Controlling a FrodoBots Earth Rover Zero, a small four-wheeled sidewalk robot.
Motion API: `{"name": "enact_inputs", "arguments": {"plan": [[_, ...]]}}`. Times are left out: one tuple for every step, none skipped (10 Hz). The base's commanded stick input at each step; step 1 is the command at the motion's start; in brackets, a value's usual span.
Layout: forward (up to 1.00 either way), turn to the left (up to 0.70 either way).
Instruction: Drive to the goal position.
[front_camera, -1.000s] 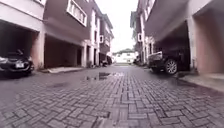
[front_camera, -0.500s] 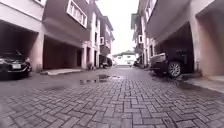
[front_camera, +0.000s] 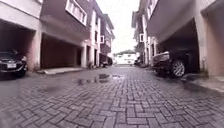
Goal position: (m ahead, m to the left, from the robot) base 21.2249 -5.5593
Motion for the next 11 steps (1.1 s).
{"name": "enact_inputs", "arguments": {"plan": [[0.5, 0.0], [0.5, 0.0], [0.5, 0.0], [0.5, 0.0], [0.5, 0.0], [0.5, 0.0], [0.5, 0.0], [0.5, 0.0], [0.5, 0.0], [0.5, 0.0], [0.5, 0.0]]}}
